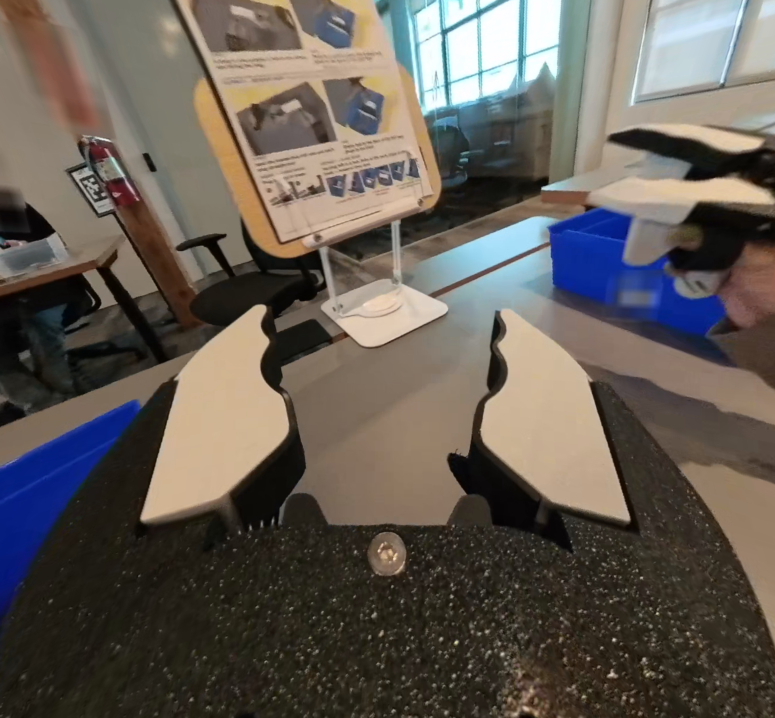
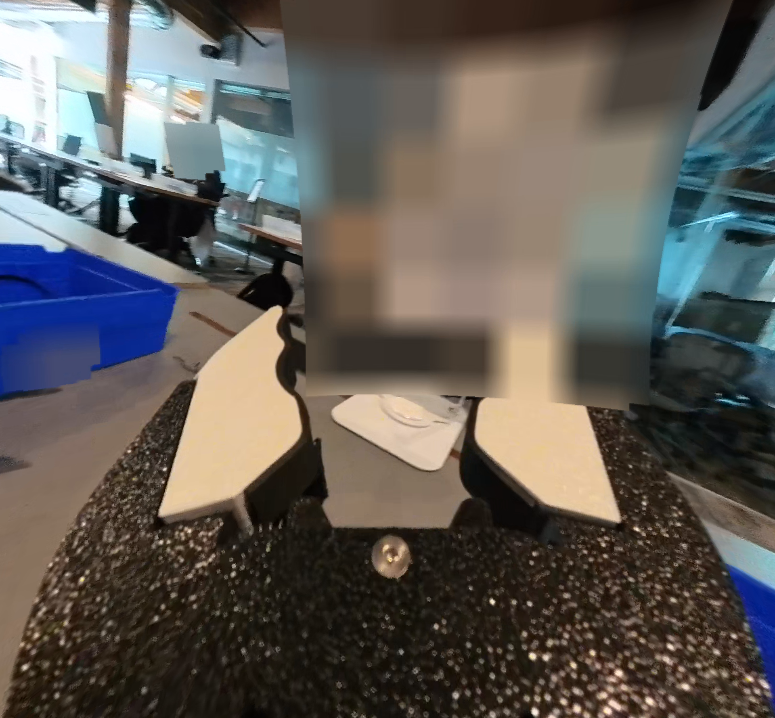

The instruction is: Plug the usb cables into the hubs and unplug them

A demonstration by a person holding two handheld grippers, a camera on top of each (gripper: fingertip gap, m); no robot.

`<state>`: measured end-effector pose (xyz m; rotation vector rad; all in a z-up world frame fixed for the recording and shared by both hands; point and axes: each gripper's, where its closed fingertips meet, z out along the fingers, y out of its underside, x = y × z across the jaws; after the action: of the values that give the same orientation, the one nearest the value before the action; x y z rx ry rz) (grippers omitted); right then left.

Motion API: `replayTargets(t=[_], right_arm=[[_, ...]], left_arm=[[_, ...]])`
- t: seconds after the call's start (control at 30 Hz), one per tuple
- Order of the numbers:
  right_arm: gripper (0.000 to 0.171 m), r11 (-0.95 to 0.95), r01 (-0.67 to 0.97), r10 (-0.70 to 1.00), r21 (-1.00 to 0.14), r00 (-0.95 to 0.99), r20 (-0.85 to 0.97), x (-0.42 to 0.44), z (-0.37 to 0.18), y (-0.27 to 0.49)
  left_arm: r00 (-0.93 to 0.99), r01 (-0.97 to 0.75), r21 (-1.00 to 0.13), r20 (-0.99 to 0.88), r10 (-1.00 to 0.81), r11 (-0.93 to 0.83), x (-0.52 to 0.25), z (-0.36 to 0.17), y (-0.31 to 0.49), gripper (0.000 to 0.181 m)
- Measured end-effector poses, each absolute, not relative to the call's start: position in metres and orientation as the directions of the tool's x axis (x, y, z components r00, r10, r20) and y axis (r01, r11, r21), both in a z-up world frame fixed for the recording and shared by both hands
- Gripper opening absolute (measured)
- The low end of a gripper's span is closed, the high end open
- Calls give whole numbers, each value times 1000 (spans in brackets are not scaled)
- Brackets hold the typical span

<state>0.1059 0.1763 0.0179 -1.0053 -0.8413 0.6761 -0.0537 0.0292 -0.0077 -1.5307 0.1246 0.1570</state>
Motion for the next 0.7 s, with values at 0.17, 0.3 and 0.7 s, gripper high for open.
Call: replayTargets(t=[0.17,0.3,0.7], right_arm=[[96,309,-102,859,-946,456,231,80,-29,185],[87,268,-74,849,-961,489,199,85,-61,199],[51,365,42,798,-930,501,336,76,-93,203]], left_arm=[[983,-180,-983,-180,42,19,-46,-31,83,105],[997,-80,-996,-80,2,45,-46,-58,108,101],[997,-57,-998,-59,47,-38,-72,-108,103,63]])
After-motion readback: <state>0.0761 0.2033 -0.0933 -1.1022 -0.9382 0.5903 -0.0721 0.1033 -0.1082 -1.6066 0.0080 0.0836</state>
